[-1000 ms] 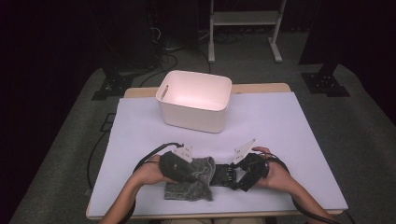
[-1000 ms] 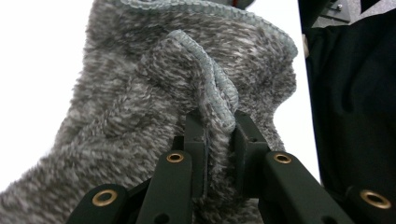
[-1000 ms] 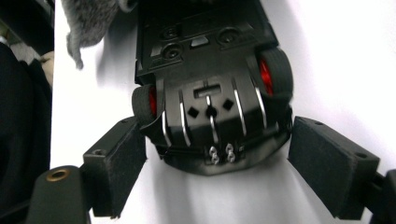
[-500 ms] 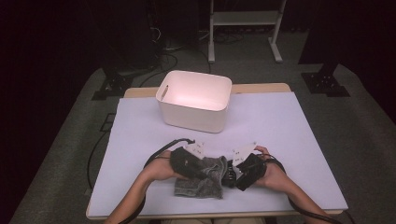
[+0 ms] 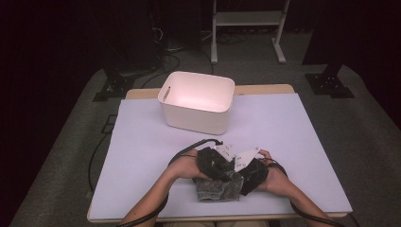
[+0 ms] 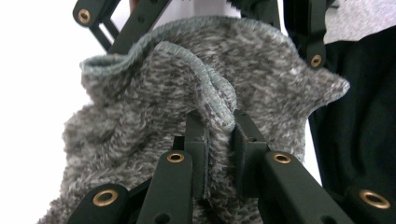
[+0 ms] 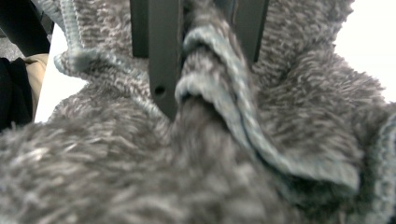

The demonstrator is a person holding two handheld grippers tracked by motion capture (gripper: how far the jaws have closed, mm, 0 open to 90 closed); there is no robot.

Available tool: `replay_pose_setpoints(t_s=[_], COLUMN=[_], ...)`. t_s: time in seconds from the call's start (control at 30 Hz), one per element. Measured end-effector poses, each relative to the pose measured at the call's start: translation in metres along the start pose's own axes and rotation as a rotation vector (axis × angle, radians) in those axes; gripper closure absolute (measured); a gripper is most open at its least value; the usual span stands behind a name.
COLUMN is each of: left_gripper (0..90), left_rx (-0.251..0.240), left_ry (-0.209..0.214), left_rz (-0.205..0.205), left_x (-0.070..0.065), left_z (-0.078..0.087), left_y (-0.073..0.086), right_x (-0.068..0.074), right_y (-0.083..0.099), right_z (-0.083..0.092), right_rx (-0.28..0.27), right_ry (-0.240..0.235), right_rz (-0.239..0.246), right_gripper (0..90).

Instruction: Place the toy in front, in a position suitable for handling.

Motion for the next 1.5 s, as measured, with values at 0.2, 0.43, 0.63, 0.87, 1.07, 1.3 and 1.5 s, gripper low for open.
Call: replay_pose_setpoints(t_s=[0.2, 0.43, 0.63, 0.87, 1.07, 1.3, 1.5], left_gripper=[78.4, 78.1, 77.7, 77.8, 77.8, 77.8, 77.8], left_rx=[0.004, 0.014, -0.039, -0.058, -0.062, -0.041, -0.036], left_ry=[-0.032, -0.086, -0.071, -0.034, -0.041, -0.049, -0.046], left_rz=[0.032, 0.111, 0.175, 0.171, 0.180, 0.162, 0.151], left_x=[0.000, 0.005, 0.007, 0.005, 0.003, 0.001, -0.003], left_z=[0.016, 0.041, 0.045, 0.035, 0.034, 0.033, 0.032], left_y=[0.019, 0.051, 0.074, 0.074, 0.075, 0.073, 0.071], right_x=[-0.002, -0.006, -0.007, -0.010, -0.012, -0.012, -0.017], right_y=[0.001, 0.000, -0.002, -0.003, -0.005, -0.003, -0.006], right_z=[0.000, 0.000, 0.002, 0.001, 0.003, 0.011, 0.020], right_rx=[-0.004, 0.001, -0.012, 0.002, 0.022, 0.052, -0.005], right_ry=[-0.002, -0.021, -0.030, -0.039, -0.055, -0.029, -0.060], right_rz=[0.013, 0.021, 0.007, -0.069, -0.112, -0.104, -0.150], right_gripper=[24.1, 24.0, 23.9, 19.3, 17.7, 17.4, 17.7])
Point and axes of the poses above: each handheld gripper's, and its own axes: z roughly backward along the jaws, y roughly out of its underside, x roughly to its left, the point moved 3 cm from there along -z, roughly forward along the jaws, and after that the axes turned 1 degree about x, right-handed, at the moved point
